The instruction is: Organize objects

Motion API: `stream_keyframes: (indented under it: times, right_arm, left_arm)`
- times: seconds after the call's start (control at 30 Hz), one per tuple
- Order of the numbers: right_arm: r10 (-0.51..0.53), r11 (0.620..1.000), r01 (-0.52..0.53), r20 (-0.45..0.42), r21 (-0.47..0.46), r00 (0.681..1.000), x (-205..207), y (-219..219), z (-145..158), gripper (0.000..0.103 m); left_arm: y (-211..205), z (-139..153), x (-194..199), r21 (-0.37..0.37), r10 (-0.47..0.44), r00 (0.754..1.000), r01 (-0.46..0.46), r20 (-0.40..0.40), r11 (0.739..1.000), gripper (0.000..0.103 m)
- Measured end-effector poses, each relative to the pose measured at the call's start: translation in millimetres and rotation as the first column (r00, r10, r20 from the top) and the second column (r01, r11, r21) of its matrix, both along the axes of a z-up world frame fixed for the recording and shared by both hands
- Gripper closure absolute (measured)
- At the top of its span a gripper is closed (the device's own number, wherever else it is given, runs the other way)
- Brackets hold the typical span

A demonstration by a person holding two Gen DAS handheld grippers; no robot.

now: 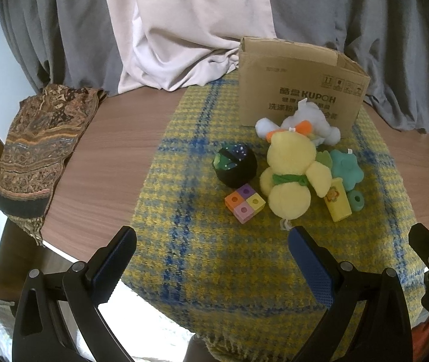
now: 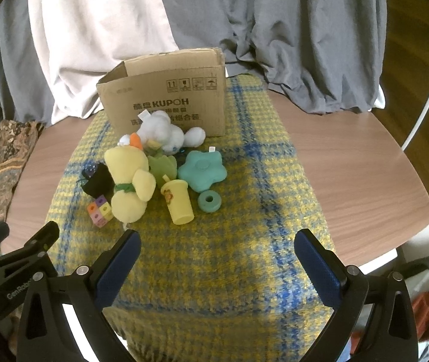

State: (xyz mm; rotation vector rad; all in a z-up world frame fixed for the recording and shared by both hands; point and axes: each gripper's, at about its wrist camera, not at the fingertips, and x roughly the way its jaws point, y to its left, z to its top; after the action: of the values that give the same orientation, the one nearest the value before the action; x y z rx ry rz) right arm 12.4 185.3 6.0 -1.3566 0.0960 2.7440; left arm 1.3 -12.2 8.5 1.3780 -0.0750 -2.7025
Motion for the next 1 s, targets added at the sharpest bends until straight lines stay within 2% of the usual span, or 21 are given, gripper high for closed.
stream_keyframes:
  times: [1.0]
  right_arm:
    - [0.002,1.0,-0.002,0.012,-0.004,1.0,-1.1,-0.6,-6.8,0.001]
  left_arm:
    - [-2.4,-5.8,1.1,0.009,0.002,1.0,-0.002,0.008,1.0,0.0]
